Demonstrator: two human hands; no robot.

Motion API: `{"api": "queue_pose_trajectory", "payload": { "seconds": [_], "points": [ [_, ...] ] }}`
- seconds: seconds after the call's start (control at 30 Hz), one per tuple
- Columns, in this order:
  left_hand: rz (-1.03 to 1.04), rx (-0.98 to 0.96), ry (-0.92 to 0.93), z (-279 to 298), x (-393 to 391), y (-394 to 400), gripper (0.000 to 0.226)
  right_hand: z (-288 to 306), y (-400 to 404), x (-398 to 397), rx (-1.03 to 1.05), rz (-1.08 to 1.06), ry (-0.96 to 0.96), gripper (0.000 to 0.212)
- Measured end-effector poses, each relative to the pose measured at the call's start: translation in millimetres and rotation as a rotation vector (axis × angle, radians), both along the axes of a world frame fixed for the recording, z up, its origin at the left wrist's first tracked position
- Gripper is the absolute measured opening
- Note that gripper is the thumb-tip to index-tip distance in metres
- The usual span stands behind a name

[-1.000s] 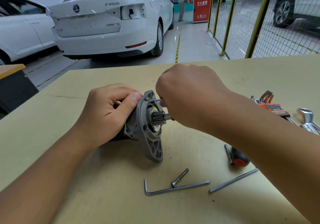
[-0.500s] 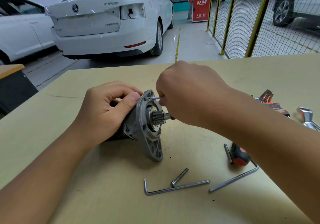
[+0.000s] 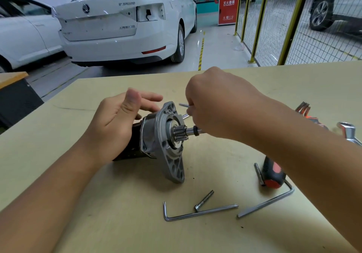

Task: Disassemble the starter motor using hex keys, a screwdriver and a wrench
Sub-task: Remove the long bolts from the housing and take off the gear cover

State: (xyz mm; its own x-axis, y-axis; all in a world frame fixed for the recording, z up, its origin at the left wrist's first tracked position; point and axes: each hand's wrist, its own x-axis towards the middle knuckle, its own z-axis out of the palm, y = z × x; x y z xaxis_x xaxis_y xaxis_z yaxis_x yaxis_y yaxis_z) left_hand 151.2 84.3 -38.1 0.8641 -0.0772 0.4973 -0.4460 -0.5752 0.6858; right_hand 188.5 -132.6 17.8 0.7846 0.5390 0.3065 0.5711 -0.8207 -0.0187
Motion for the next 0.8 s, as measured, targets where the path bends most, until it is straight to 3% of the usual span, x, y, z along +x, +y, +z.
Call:
{"api": "queue_pose_trajectory", "payload": {
  "seconds": [0.13,0.23,0.33,0.43,0.63,0.8],
  "points": [
    [-0.058,-0.001,0.097,2,0,-1,0.100,0,-3,13,0.122,0.028,0.157,0.024],
    [-0.043,-0.014,0.032,2,-2,-3,0.097,-4,-2,20,0.303,0.042,0.368,0.028],
    [0.004,-0.035,-0.005,3,-2,-3,0.093,-12,0,25,0.507,0.018,0.602,0.019],
    [0.008,-0.029,0.061,4,-1,-4,0.095,-17,0,27,0.660,-0.009,0.801,0.015],
    [0.010,-0.069,0.009,4,0,-3,0.090,-18,0,26,0.727,0.033,0.855,0.014],
    [0.004,-0.007,0.092,3,1,-4,0.094,-16,2,19,0.712,0.092,0.825,0.013]
  ]
}}
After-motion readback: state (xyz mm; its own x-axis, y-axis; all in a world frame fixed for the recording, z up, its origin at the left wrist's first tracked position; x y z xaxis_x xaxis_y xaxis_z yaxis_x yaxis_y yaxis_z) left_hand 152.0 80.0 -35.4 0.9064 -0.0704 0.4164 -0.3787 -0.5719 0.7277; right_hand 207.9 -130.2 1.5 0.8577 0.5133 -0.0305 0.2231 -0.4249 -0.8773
